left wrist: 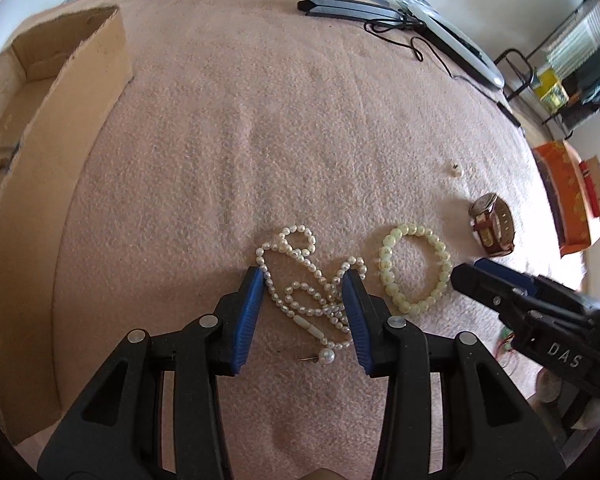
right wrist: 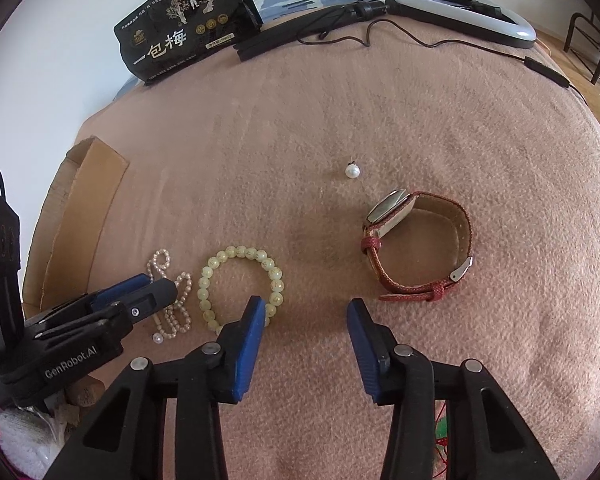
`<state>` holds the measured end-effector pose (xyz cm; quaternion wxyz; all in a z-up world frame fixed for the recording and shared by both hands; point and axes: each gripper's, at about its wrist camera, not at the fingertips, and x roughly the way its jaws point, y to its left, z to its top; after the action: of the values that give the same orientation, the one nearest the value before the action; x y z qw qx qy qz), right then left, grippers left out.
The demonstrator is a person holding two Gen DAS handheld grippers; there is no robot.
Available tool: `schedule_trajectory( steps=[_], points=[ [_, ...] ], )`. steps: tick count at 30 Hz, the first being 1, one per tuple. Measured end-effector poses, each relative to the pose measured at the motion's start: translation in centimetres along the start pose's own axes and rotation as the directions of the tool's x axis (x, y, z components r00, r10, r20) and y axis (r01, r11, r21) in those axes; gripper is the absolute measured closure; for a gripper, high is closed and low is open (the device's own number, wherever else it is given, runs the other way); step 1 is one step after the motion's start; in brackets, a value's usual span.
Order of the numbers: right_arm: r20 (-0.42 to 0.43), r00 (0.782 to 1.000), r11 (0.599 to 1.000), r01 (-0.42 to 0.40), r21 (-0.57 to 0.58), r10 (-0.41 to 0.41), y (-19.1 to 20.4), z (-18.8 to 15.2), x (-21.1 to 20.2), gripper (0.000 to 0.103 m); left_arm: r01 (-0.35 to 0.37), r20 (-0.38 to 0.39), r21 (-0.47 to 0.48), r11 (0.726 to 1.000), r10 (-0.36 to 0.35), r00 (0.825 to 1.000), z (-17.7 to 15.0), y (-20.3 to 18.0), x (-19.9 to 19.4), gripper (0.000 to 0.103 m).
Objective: Organize jewelry
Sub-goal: 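Grasp the pearl necklace with the left tool while the right tool grasps the green bracelet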
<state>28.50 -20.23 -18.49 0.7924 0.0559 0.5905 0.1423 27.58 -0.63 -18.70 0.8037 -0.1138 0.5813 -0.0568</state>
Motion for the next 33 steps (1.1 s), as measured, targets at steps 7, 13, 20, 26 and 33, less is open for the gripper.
schedule_trajectory(
  steps=[7, 13, 20, 26, 33],
  points=[
    [0.001, 1.0, 1.0, 0.012, 0.001, -0.012, 0.3, 0.2, 0.4, 0.058, -0.062, 0.026, 0.027, 0.998, 0.062, 0.998, 0.0, -0.4, 0.3, 0.067],
    [0.003, 0.999, 0.999, 0.041, -0.018, -0.04, 0.9, 0.3, 0.8, 0.057, -0.088, 0.053, 0.039, 0.995, 0.086, 0.995, 0.0, -0.2, 0.2, 0.094],
    [0.007, 0.998, 0.997, 0.063, -0.038, -0.063, 1.4, 0.7, 1.3, 0.058, -0.074, 0.049, 0.03, 0.997, 0.073, 0.996, 0.1, 0.5, 0.4, 0.096],
    [0.018, 0.993, 0.989, 0.117, -0.088, -0.116, 2.2, 0.9, 1.5, 0.084, -0.06, 0.054, 0.026, 0.998, 0.058, 0.997, 0.1, 0.9, 0.1, 0.097],
    [0.032, 0.997, 0.994, 0.075, -0.083, -0.072, 2.1, 0.9, 0.6, 0.098, -0.021, 0.088, -0.011, 1.0, 0.021, 0.996, 0.4, 1.6, -1.8, 0.098]
  ],
)
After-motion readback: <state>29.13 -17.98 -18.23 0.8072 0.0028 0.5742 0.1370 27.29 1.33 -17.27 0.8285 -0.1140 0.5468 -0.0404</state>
